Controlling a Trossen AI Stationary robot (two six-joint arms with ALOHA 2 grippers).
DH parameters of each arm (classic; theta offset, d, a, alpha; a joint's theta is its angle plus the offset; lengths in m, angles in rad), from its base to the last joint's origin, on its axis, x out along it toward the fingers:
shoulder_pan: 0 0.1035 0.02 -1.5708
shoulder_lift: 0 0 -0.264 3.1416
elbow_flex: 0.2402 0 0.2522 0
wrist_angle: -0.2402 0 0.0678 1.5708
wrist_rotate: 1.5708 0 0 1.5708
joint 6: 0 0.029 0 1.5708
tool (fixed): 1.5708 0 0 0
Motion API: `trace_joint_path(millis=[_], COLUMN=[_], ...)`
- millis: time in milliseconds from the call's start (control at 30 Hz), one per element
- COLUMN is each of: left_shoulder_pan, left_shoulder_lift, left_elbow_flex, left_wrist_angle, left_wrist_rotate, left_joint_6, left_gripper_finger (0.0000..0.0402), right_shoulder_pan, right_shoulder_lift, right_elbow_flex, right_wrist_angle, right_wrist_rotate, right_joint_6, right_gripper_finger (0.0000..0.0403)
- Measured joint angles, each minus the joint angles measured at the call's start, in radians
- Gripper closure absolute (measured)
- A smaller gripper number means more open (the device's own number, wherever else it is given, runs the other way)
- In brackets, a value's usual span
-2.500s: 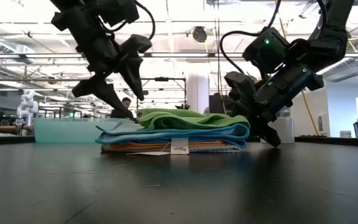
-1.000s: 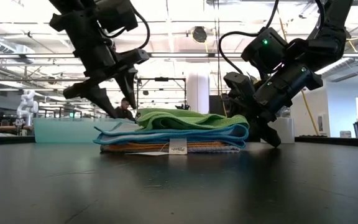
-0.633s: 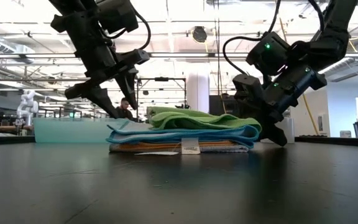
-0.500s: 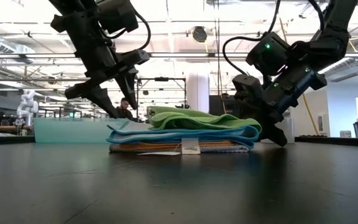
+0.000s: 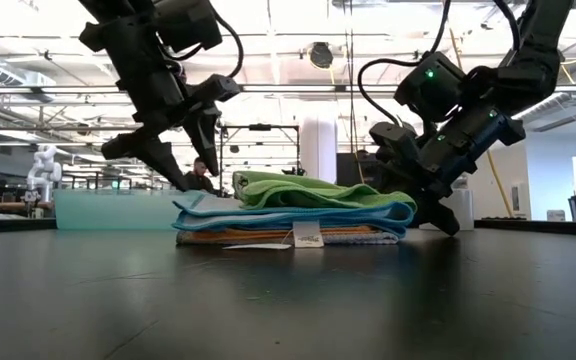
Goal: Fold microfiber towels
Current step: Put the stack of folded microfiber towels in the blue bin
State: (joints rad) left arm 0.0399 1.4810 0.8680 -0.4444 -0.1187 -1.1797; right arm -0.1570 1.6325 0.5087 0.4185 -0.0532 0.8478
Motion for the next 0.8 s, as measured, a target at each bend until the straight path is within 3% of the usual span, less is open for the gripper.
trace_joint_path(millis=[167, 333, 533, 700, 800], left_shoulder_pan=[0.008, 0.02, 0.028, 0.017, 0.017], left_shoulder_lift=[0.018, 0.031, 0.045, 0.088, 0.125], left_elbow_flex=[0.001, 0.001, 0.002, 0.002, -0.002], left_wrist_angle=[0.027, 0.075, 0.102, 0.05, 0.005], left_wrist_rotate=[0.007, 0.065, 0.075, 0.07, 0.12], left_joint_6=[-0.044, 0.037, -0.053, -0.058, -0.072], left_gripper_finger=[0.0174, 0.0174, 0.0174, 0.0174, 0.0174], right_shoulder_pan=[0.0, 0.0, 0.0, 0.0, -0.001], right_shoulder_lift=[0.001, 0.001, 0.002, 0.002, 0.002], right_elbow_flex=[0.0, 0.0, 0.0, 0.0, 0.0], right_wrist_angle=[0.03, 0.04, 0.043, 0.048, 0.048], right_wrist_rotate=[0.0, 0.0, -0.001, -0.023, -0.027], right_joint_6=[0.0, -0.004, -0.005, -0.011, -0.021], right_gripper_finger=[0.03, 0.03, 0.03, 0.03, 0.03])
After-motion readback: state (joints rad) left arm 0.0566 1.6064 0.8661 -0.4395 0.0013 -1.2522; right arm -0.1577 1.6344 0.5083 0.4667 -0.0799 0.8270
